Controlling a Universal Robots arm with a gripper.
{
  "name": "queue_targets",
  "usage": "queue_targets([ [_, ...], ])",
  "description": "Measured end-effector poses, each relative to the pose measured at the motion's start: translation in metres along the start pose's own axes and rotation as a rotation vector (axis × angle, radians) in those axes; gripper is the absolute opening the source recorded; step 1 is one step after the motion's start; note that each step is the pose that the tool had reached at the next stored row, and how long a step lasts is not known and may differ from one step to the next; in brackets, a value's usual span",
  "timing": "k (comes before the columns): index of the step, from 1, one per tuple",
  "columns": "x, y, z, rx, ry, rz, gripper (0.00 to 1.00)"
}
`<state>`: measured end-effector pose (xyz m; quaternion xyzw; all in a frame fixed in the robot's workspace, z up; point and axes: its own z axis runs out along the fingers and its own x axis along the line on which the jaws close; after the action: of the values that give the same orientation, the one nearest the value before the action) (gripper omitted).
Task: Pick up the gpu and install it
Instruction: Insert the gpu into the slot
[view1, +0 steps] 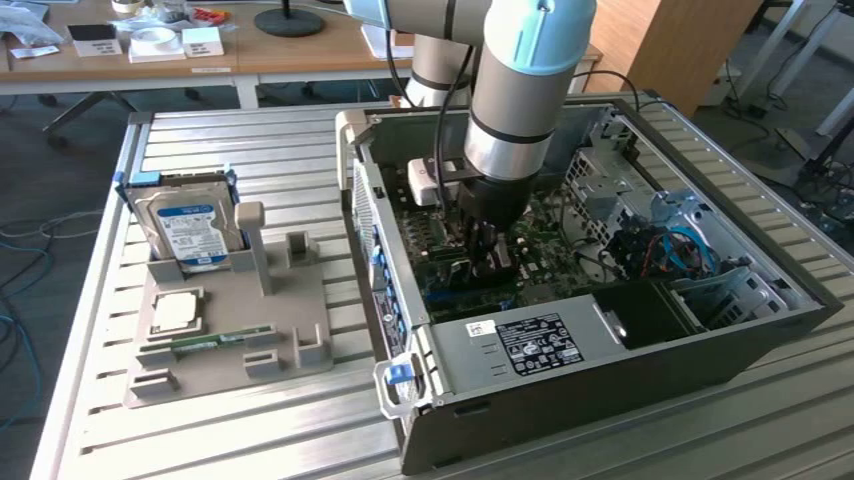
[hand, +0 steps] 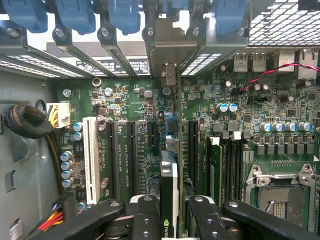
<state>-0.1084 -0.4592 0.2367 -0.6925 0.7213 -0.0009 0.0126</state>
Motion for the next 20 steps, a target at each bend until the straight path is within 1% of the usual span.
queue_targets([
  [14, 0.0, 0.0001, 0.0004, 0.0001, -0.0001, 0.0, 0.27],
  [15, -0.0001, 0.0004, 0.0007, -0.0004, -0.0012, 0.001, 0.27],
  [16, -0.0001, 0.0003, 0.0006, 0.0002, -0.0007, 0.0, 0.27],
  [17, -0.0001, 0.0002, 0.0007, 0.0004, -0.0007, 0.0, 0.33],
  [18, -0.0001, 0.0002, 0.0005, 0.0002, -0.0004, 0.0, 0.33],
  [20, 0.0, 0.0001, 0.0004, 0.0001, -0.0002, 0.0, 0.45],
])
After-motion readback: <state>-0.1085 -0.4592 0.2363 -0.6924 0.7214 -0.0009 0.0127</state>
